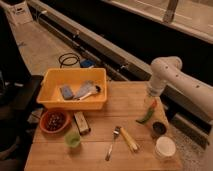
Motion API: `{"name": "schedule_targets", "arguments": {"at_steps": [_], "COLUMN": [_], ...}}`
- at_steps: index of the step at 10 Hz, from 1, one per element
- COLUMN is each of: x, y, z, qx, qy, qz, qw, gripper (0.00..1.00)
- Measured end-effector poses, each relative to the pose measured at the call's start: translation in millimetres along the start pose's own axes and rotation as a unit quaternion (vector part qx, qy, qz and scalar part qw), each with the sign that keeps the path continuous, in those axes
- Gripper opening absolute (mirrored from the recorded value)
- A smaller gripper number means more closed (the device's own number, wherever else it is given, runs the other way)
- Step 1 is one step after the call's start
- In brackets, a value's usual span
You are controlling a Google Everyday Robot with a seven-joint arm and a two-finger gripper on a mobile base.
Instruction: Place apple in metal cup
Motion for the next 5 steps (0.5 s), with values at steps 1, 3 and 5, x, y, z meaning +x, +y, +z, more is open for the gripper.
{"name": "schedule_targets", "arguments": {"at_steps": [1,3,5], "x": [18.9,43.7,68.6], "y": [11.3,35.2,54.3], "z": [-5.2,-11.1,-13.9], "qx": [0.0,-0.009,-0.03], "qy": [0.015,0.045,0.067], "qz": [0.024,0.054,0.084], "qw": [0.9996,0.9975,0.9938], "gripper": [0.0,0.0,0.05]}}
